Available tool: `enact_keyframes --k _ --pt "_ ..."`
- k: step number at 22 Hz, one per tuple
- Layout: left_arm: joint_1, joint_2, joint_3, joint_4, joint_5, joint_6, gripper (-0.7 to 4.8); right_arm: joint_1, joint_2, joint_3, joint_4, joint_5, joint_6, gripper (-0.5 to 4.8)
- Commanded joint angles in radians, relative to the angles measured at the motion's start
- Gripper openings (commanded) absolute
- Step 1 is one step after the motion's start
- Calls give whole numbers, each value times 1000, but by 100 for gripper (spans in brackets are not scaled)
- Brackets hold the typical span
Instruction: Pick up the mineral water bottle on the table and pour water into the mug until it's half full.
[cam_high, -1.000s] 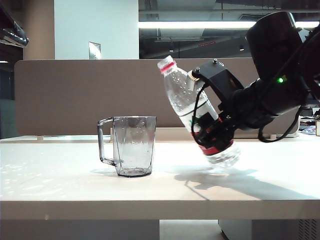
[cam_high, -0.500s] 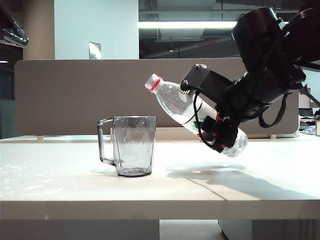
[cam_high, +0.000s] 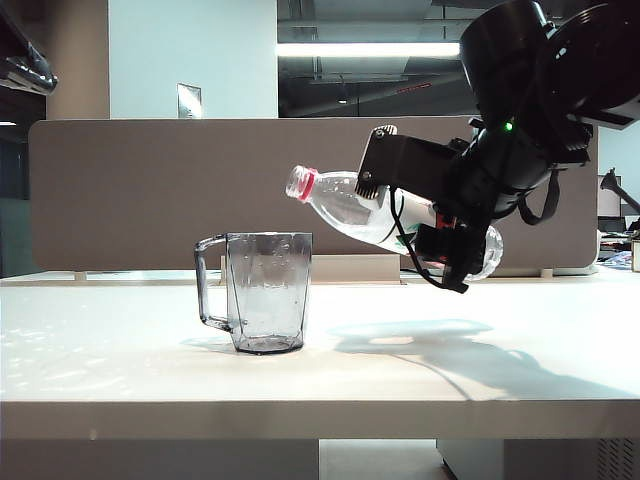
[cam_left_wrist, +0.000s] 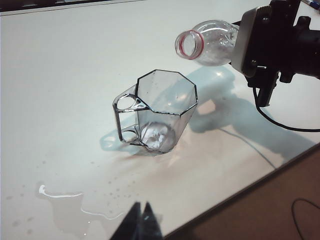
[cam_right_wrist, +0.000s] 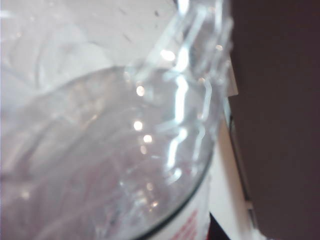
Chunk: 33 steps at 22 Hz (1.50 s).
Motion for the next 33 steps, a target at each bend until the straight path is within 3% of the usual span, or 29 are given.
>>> enact_keyframes --k 1,13,33 --pt "0 -1 3 13 0 0 -5 1 -13 24 48 10 -79 264" --pt "0 -1 3 13 0 0 -5 2 -13 31 125 28 -330 264" --pt "0 -1 3 13 0 0 -5 0 -13 112 127 46 -500 264"
